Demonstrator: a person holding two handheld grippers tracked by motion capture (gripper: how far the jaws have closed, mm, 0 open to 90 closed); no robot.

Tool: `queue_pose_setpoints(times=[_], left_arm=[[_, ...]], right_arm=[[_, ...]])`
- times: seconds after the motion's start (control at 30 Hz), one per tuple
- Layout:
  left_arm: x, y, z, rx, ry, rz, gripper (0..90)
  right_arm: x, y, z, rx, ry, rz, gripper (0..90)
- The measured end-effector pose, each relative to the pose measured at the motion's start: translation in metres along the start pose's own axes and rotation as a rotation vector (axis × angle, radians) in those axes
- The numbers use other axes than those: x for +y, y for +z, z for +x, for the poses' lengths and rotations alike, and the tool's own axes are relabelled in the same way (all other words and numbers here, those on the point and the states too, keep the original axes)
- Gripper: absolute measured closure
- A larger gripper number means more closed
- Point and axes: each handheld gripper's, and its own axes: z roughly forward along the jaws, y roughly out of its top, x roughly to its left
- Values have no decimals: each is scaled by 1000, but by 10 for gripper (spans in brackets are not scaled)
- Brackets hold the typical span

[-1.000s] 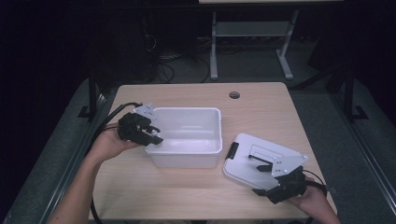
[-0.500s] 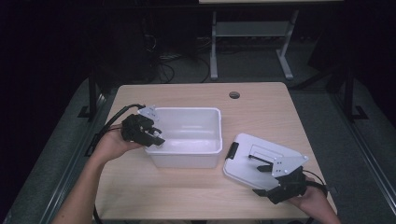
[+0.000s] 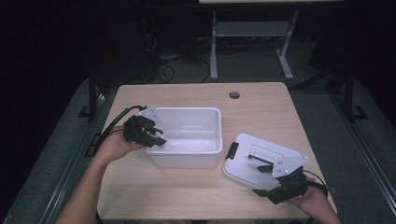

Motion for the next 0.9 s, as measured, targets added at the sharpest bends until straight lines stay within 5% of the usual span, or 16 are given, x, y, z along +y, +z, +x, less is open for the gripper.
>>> queue_pose_setpoints(times=[0.9], left_arm=[[-11,19,2,12,-19,34,598]], right_arm=[[-1,2,0,9,2,4,251]])
